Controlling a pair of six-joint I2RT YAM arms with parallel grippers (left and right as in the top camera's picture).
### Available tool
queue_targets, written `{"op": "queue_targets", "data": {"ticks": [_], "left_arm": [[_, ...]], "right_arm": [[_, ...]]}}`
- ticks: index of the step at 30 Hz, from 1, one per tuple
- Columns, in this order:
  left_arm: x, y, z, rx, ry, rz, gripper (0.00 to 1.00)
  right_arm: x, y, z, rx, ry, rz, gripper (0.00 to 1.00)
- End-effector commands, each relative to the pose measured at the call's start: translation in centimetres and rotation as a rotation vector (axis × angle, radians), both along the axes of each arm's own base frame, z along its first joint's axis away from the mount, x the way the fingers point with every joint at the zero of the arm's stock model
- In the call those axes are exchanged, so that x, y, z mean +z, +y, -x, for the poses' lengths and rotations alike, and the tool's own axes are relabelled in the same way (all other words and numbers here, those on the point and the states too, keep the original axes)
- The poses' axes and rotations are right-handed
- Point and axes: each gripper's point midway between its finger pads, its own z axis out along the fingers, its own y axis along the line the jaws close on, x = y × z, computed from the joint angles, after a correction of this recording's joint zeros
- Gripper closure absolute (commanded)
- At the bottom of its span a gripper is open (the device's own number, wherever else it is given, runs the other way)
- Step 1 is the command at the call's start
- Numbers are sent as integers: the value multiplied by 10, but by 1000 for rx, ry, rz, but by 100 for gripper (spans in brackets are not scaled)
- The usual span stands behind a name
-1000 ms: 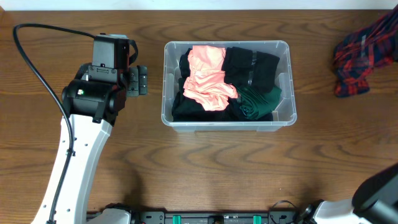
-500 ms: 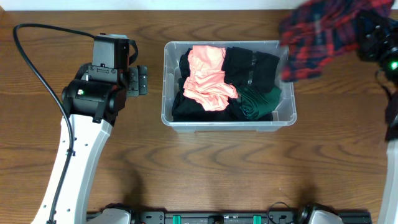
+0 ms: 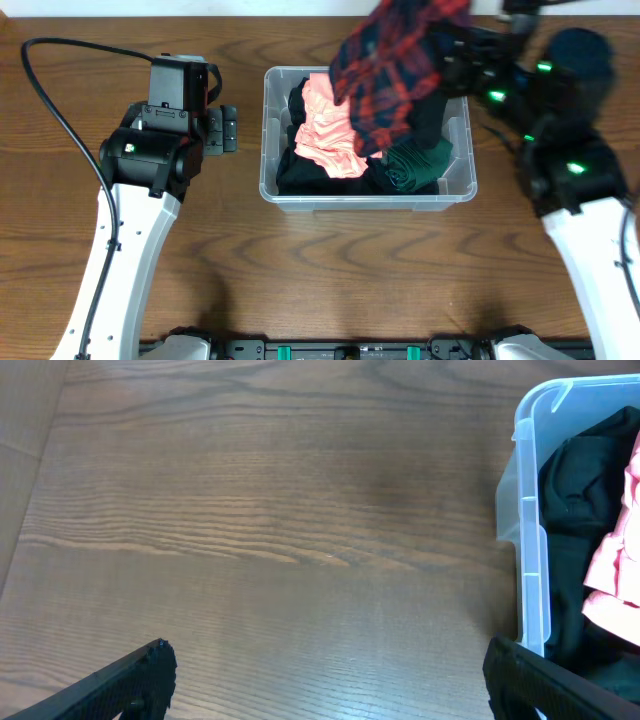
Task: Pack container
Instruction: 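Lift the plaid shirt and carry it over the bin, then lower the plaid shirt into the bin and release it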
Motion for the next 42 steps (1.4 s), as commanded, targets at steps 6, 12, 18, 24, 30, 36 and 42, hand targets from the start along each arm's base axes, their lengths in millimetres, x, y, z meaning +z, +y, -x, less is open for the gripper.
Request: {"op": "queue_targets", "data": {"ticks": [6,12,18,24,30,36,42], "left_arm": [[7,3,-1,4,-15,-14,2],[7,3,-1,4,-15,-14,2],[7,3,-1,4,-15,-14,2],[7,3,-1,4,-15,-14,2],[7,3,-1,4,-15,-14,2],[7,3,-1,4,-15,-14,2],[7,3,-1,4,-15,-14,2]], "right_arm": [[-8,80,-10,21,74,-193,99],[-15,105,-9,-7,80,-203,99],[-32,108,-5,-42,127,-161,99],[-52,116,-7,-37,176,-136,99],[-64,123,-13,-49,229,-180,99],[-67,123,-14,-51,236,-178,99],[-82,119,-11,-73,284,-139,99]]}}
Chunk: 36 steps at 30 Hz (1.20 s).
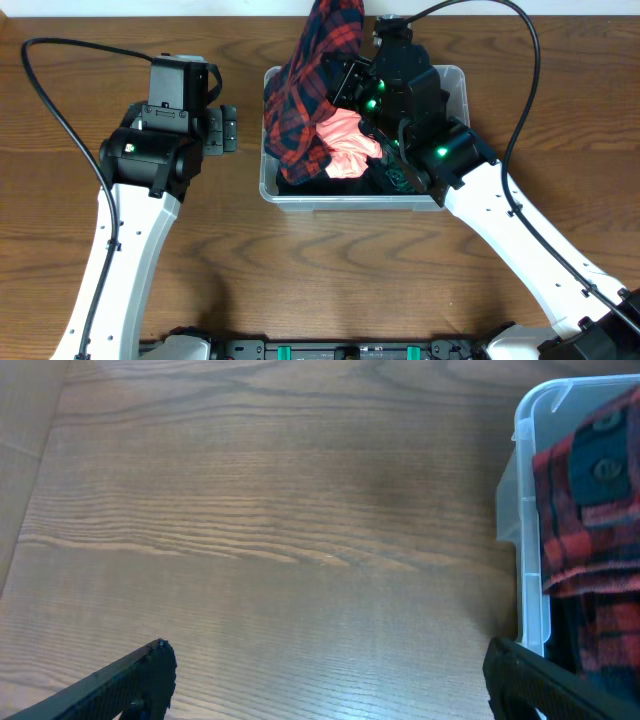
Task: Pack container
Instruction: 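Lower the plaid shirt into the bin and release it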
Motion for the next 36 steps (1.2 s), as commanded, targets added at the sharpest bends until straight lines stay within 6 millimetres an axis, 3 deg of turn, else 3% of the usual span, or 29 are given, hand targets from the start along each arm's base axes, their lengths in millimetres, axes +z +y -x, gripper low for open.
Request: {"op": "queue_targets", "data": {"ticks": [1,10,23,31,36], "left_arm": [[7,4,-1,5,-14,-13,2],[7,4,-1,5,-14,-13,2],[7,4,-1,5,-14,-13,2],[7,4,-1,5,-14,-13,2],[7,4,-1,5,-14,-13,2]], "right_arm": [[7,-1,2,-19,0,-16,99],[-1,0,1,-24,22,-9,99],[-45,17,-15,4,83,24,99],[-68,11,-7,103,38,264,99],[-97,-9,4,141,88,450,99]]}}
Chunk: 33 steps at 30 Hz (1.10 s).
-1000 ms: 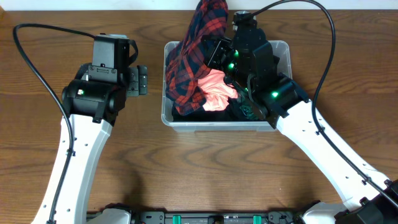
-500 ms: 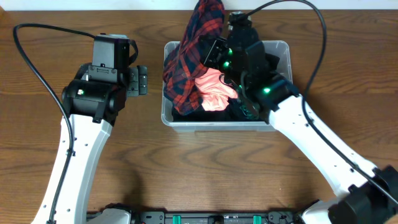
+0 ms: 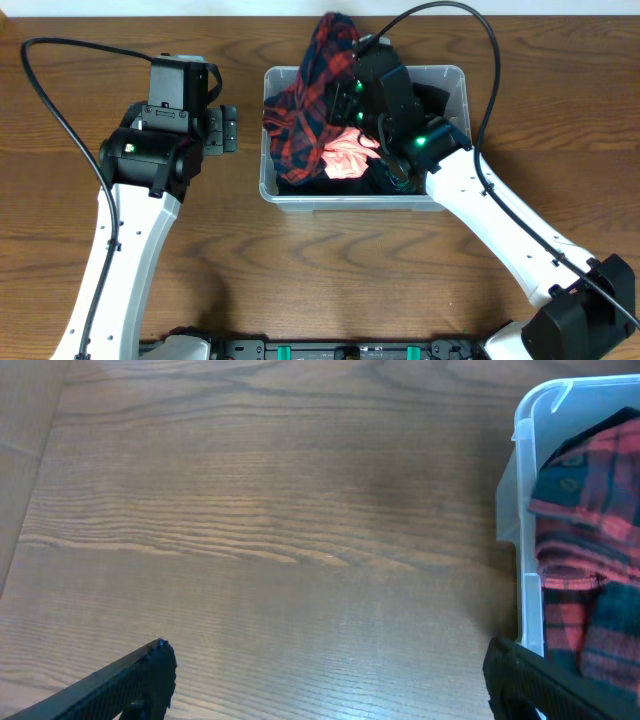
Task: Pack container
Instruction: 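Lower the plaid shirt into the bin and release it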
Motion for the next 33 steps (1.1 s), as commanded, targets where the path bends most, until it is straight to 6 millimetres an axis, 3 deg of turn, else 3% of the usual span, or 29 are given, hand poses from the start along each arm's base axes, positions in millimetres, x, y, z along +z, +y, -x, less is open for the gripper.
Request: {"op": "queue_targets", "data": {"ticks": [1,12,19,27,33], "left_arm": [[7,3,-1,5,-14,-13,2],[7,3,-1,5,-14,-13,2],[7,3,-1,5,-14,-13,2],[7,3,-1,5,-14,-13,2],[7,3,-1,5,-14,-13,2]], "right_arm": [[-14,-8,5,83,-20,159,99],[-38,-76,4,42,-26,619,99],[-49,-96,10,50,36,677,99],[-63,-131,18,-2,157,704,99],[-69,-141,26,2,206,727,99]]}}
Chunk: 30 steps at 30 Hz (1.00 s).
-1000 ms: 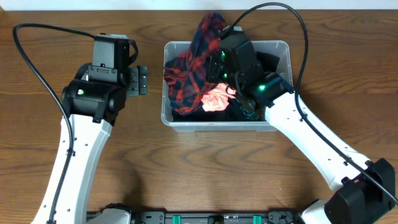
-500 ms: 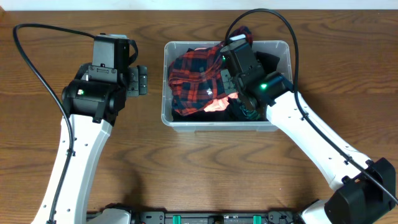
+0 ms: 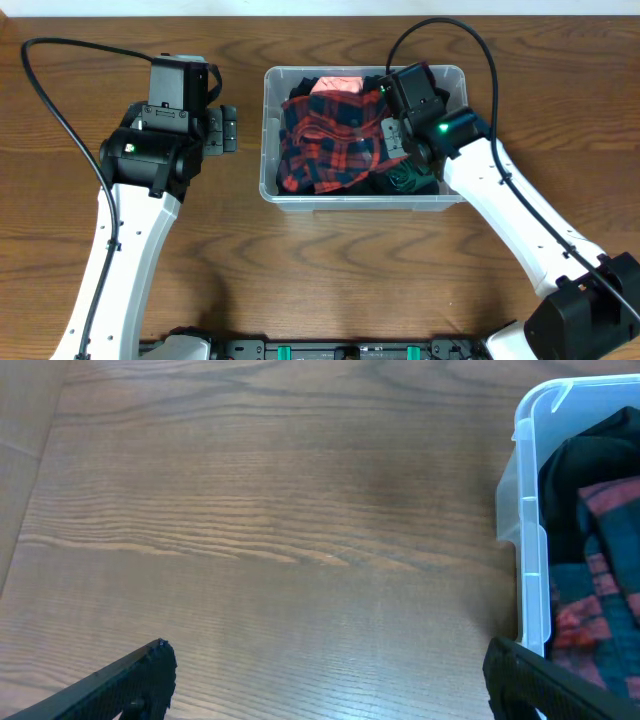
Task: Pack container
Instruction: 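Lower the plaid shirt into the bin and release it, then press and tuck the plaid shirt down into the bin with right gripper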
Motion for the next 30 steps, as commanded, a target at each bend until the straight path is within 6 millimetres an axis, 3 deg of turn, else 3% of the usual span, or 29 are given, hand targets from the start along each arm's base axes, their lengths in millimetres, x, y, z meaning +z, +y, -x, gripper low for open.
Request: {"op": "queue_targets", "data": {"ticks": [1,5,8,10,12,14,18,23,30], "left_arm": [[7,3,-1,4,-15,-14,2],[7,3,-1,4,-15,-14,2],[7,3,-1,4,-15,-14,2],[7,3,-1,4,-15,-14,2],[7,3,-1,4,-15,-14,2],[7,3,-1,4,-15,-14,2],[7,3,-1,4,-15,-14,2],[7,3,-1,4,-15,-14,2],[7,3,-1,4,-15,-14,2]], "right_arm": [[-2,-9,0,-16,7,38,99],[-1,-11,-1,-20,7,38,97],[-1,-18,-3,-39,5,40,80],[-1,-25,-5,-56,7,41,75],[-2,-33,-7,-75,10,42,60],[-2,-40,-8,-92,15,44,34],[-2,-51,-10,-96,20,60,10],[4,-51,-21,-35,-16,79,2],[25,-14,-33,76,-107,-43,4]]}}
